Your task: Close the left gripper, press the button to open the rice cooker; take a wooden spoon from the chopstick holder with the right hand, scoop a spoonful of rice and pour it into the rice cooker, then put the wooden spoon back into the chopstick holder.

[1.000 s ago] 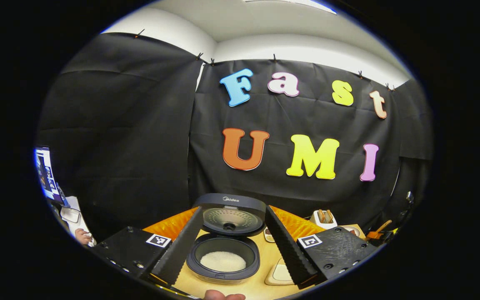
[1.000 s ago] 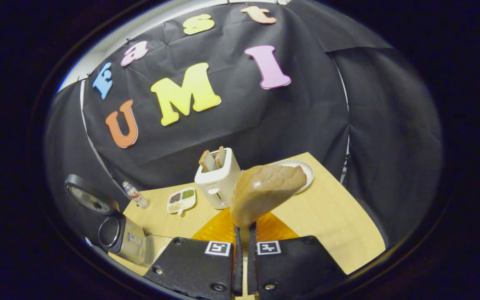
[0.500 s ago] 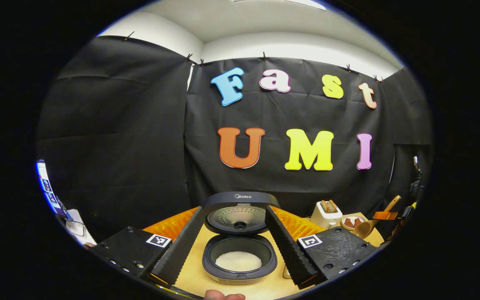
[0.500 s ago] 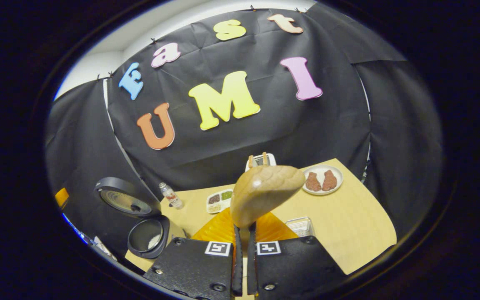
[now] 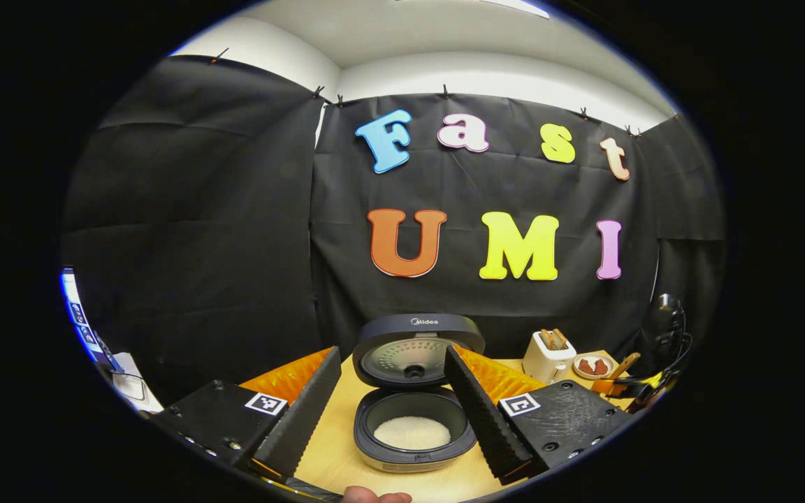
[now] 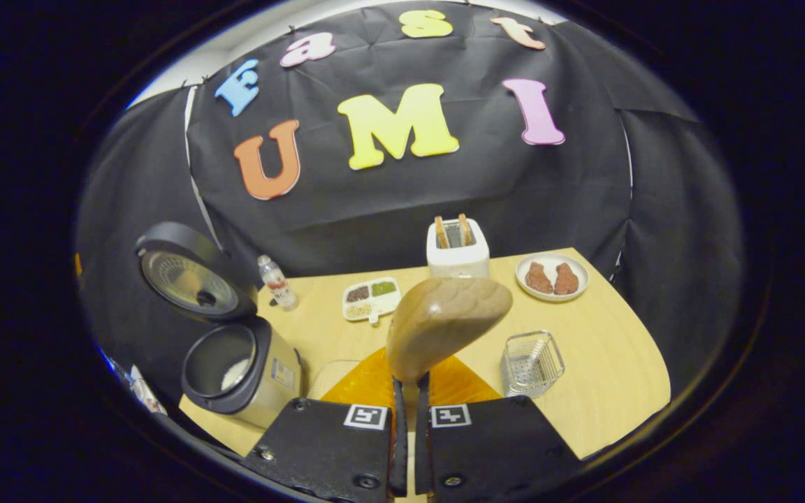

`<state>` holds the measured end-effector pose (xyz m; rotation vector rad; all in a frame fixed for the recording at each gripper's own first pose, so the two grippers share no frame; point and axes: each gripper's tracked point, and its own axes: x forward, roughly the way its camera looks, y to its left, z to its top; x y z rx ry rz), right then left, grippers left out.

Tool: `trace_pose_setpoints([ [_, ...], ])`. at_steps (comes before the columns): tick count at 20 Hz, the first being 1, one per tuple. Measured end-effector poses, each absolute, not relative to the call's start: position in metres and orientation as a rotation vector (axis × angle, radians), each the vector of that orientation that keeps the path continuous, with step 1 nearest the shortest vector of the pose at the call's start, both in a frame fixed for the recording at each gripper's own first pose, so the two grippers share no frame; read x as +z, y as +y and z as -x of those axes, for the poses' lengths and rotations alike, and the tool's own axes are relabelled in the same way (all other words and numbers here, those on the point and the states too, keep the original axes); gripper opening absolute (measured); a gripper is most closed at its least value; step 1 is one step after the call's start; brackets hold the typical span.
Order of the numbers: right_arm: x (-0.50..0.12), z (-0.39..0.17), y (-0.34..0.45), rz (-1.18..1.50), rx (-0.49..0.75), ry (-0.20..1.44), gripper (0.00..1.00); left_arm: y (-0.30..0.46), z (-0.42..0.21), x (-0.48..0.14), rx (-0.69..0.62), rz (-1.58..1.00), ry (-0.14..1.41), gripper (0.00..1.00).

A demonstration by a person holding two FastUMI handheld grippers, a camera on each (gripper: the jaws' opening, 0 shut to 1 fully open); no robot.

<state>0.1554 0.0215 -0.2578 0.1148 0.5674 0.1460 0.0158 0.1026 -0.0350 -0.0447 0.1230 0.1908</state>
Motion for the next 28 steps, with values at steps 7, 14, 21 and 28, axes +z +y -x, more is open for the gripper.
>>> trace_pose_setpoints([
  [7,-0.324,-0.164,0.030,0.099,0.049,0.608,0.09,0.117,-0.005,-0.044,0.201,0.031,0.171,0.95],
  [14,-0.358,-0.159,0.059,0.069,0.075,0.647,0.09,0.134,0.004,-0.051,0.220,0.034,0.202,0.95],
  [21,-0.360,-0.151,0.117,-0.145,0.214,0.687,0.09,0.143,0.012,-0.057,0.234,0.022,0.225,0.95],
  [28,-0.356,-0.145,0.125,-0.450,0.235,0.737,0.10,0.141,0.014,-0.056,0.230,0.026,0.231,0.95],
])
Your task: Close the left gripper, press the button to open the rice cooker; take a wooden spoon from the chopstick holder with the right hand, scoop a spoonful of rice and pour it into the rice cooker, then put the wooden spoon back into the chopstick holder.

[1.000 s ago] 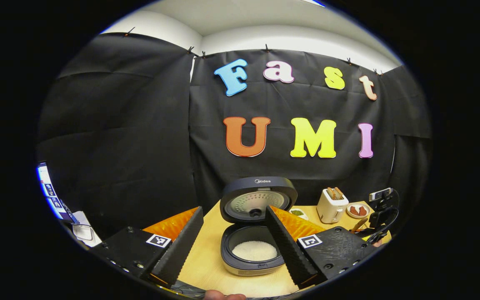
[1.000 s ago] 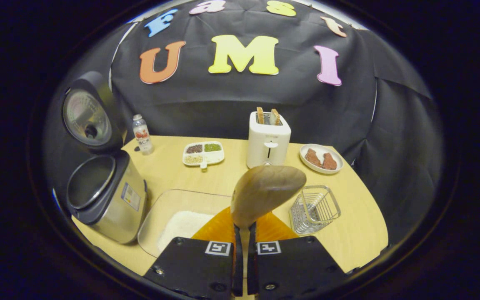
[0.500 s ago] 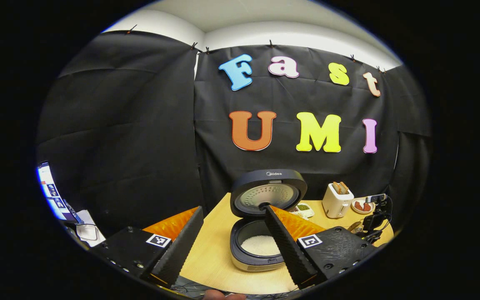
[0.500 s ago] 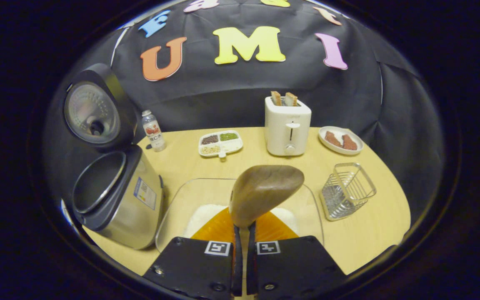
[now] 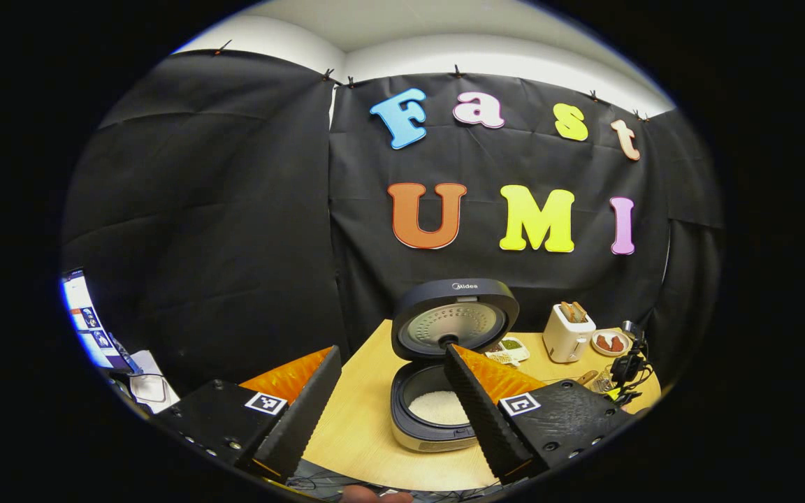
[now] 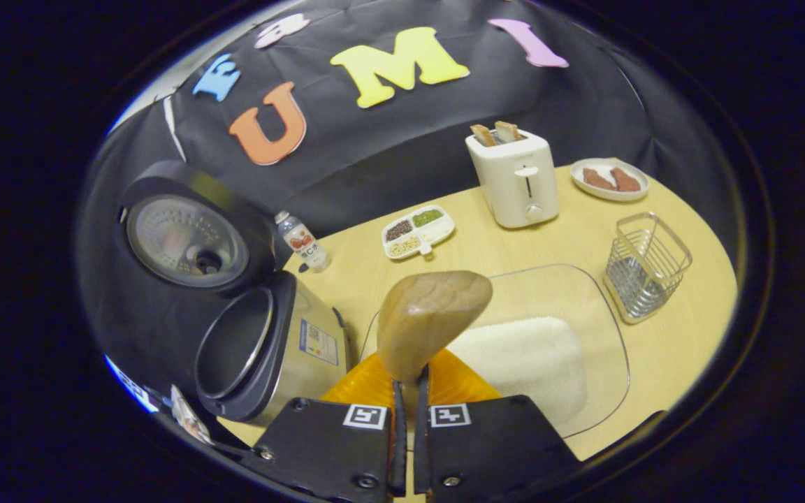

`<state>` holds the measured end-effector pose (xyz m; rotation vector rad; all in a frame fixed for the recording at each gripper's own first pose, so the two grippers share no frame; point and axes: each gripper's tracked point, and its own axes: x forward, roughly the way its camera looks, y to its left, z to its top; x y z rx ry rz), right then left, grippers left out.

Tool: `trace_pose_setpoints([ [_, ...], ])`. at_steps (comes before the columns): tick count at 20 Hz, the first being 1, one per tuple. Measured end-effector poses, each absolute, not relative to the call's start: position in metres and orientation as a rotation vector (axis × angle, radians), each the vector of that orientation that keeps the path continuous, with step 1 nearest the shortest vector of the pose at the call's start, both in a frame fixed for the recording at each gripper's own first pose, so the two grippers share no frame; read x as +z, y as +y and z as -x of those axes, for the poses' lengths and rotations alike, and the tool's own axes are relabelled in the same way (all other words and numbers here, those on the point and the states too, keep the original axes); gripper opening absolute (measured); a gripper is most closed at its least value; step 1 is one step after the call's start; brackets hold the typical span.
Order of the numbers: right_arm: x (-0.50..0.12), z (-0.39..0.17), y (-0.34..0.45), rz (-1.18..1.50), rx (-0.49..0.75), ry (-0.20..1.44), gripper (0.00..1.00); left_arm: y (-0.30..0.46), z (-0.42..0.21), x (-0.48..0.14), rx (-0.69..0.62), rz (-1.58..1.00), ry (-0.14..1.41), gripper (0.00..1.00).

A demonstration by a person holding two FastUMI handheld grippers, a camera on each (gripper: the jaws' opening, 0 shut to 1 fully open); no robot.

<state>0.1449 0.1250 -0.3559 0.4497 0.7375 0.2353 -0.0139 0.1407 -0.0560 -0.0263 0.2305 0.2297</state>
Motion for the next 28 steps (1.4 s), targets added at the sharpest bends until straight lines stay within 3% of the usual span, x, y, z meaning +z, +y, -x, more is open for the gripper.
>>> trace_pose_setpoints([
  [6,-0.365,-0.146,0.089,-0.858,0.163,0.772,0.09,0.120,0.009,-0.055,0.201,0.027,0.242,0.95],
  [13,-0.337,-0.149,0.034,-0.998,0.138,0.681,0.10,0.085,-0.001,-0.052,0.158,0.039,0.241,0.95],
  [22,-0.240,-0.159,0.012,-1.060,0.220,0.566,0.09,0.071,-0.001,-0.049,0.164,0.045,0.210,0.95],
  [28,-0.177,-0.164,0.065,-1.030,0.347,0.549,0.09,0.087,0.008,-0.048,0.200,0.062,0.193,0.95],
])
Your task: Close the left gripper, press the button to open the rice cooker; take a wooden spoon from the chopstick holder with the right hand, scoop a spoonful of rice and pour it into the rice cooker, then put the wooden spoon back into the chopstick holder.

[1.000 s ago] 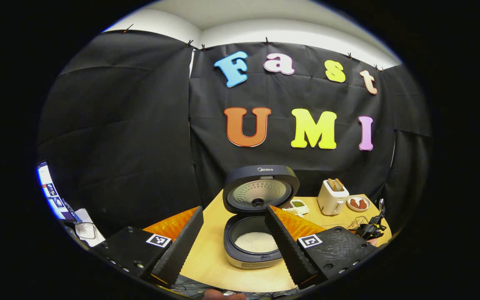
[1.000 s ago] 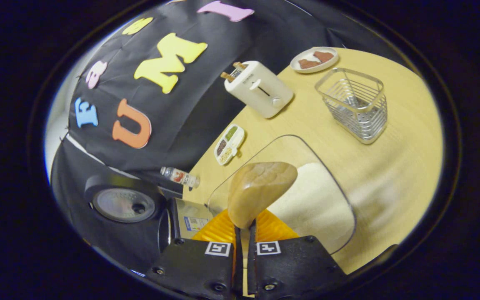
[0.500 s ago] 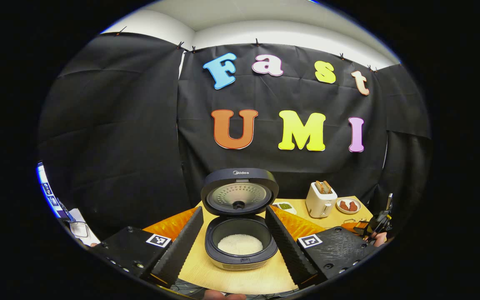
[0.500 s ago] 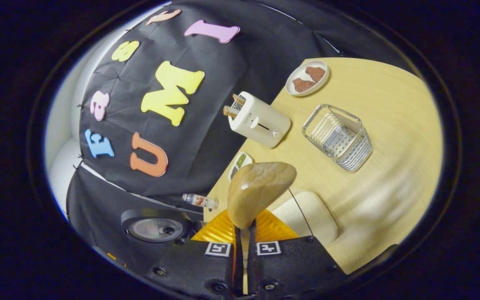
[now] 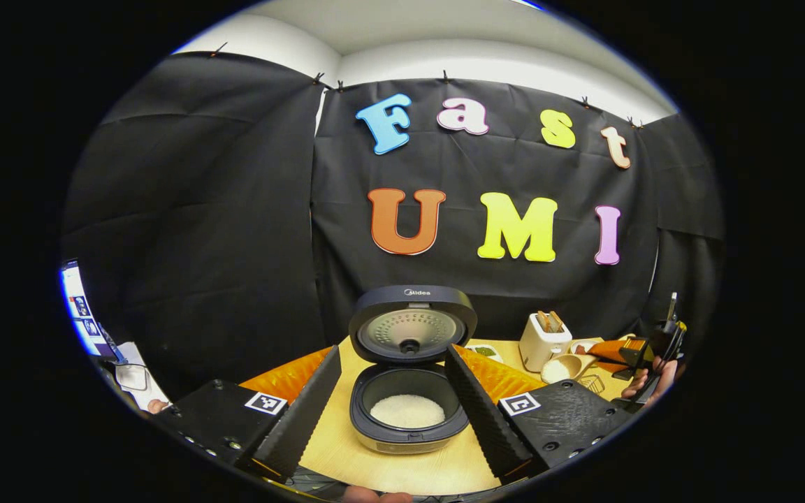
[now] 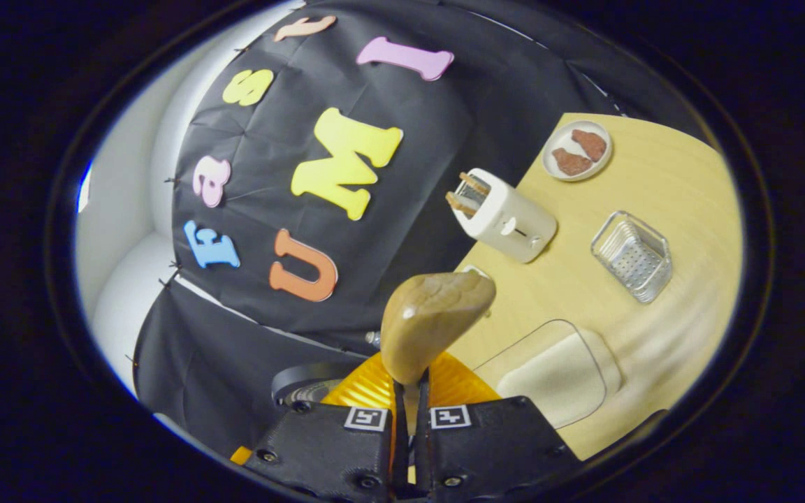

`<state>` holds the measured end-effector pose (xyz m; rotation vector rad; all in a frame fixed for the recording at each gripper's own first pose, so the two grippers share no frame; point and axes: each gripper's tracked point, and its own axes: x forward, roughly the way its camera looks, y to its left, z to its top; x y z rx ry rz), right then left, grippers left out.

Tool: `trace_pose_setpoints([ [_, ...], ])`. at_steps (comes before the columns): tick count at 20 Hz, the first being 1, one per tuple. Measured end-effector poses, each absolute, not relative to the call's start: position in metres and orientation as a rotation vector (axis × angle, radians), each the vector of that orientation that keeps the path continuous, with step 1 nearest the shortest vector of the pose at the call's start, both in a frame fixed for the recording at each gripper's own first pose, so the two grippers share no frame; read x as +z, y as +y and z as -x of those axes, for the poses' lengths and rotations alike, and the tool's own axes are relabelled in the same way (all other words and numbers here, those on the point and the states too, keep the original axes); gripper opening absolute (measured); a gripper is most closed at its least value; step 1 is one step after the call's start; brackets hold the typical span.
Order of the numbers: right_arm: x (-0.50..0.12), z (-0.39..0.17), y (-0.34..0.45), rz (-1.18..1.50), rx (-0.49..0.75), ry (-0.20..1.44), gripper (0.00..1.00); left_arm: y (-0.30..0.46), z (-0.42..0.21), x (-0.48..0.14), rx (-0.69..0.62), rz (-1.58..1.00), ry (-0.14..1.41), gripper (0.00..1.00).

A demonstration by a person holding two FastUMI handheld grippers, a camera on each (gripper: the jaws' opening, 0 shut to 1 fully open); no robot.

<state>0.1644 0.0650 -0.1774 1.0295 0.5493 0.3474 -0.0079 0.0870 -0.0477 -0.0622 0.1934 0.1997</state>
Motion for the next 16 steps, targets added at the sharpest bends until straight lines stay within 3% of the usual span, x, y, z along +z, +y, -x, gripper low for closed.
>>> trace_pose_setpoints([
  [7,-0.145,-0.170,0.176,-0.957,0.501,0.601,0.09,0.115,0.023,-0.049,0.210,0.059,0.189,0.95],
  [16,-0.153,-0.170,0.271,-0.665,0.560,0.617,0.09,0.155,0.043,-0.060,0.256,0.091,0.193,0.95],
])
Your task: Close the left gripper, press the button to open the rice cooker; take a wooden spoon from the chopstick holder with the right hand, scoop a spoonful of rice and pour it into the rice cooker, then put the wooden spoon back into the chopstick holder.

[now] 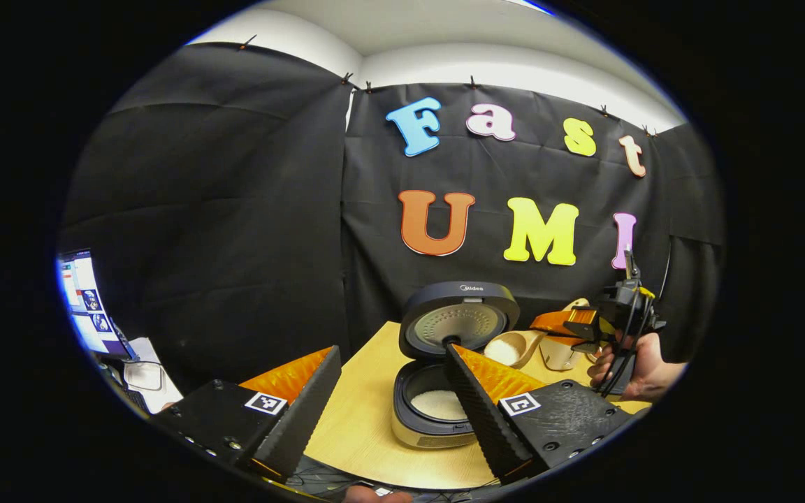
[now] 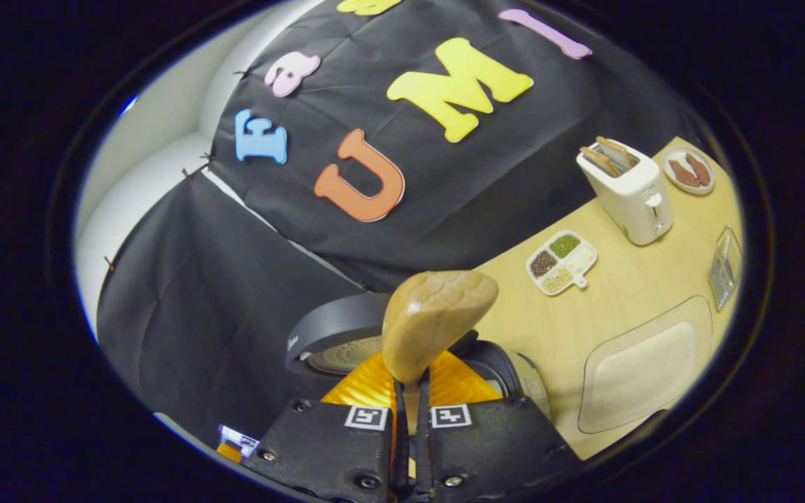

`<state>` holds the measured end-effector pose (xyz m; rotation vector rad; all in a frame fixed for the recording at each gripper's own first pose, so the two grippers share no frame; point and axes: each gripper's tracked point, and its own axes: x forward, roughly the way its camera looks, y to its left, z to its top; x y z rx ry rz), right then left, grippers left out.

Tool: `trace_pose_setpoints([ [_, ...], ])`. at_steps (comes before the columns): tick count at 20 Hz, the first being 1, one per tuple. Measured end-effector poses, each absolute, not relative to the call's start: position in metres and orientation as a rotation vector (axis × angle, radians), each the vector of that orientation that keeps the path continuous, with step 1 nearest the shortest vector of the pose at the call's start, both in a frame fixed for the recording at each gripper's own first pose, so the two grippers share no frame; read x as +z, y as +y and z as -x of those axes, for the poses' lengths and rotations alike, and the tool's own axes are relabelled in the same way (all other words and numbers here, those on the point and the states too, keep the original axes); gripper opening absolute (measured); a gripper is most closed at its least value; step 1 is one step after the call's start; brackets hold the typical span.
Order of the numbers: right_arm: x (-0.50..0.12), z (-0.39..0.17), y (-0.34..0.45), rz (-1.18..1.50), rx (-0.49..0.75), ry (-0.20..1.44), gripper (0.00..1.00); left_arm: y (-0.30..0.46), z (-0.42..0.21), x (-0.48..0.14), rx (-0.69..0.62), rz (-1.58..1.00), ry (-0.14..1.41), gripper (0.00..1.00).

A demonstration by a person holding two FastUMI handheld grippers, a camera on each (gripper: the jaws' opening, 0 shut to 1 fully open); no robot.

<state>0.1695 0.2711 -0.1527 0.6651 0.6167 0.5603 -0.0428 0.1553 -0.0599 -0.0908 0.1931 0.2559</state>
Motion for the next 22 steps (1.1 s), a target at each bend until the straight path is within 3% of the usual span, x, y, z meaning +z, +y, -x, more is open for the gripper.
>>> trace_pose_setpoints([
  [11,-0.171,-0.162,0.316,-0.254,0.564,0.530,0.09,0.162,0.044,-0.066,0.228,0.078,0.204,0.95],
  [22,-0.160,-0.156,0.333,0.149,0.608,0.332,0.09,0.167,0.043,-0.070,0.234,0.104,0.199,0.95],
])
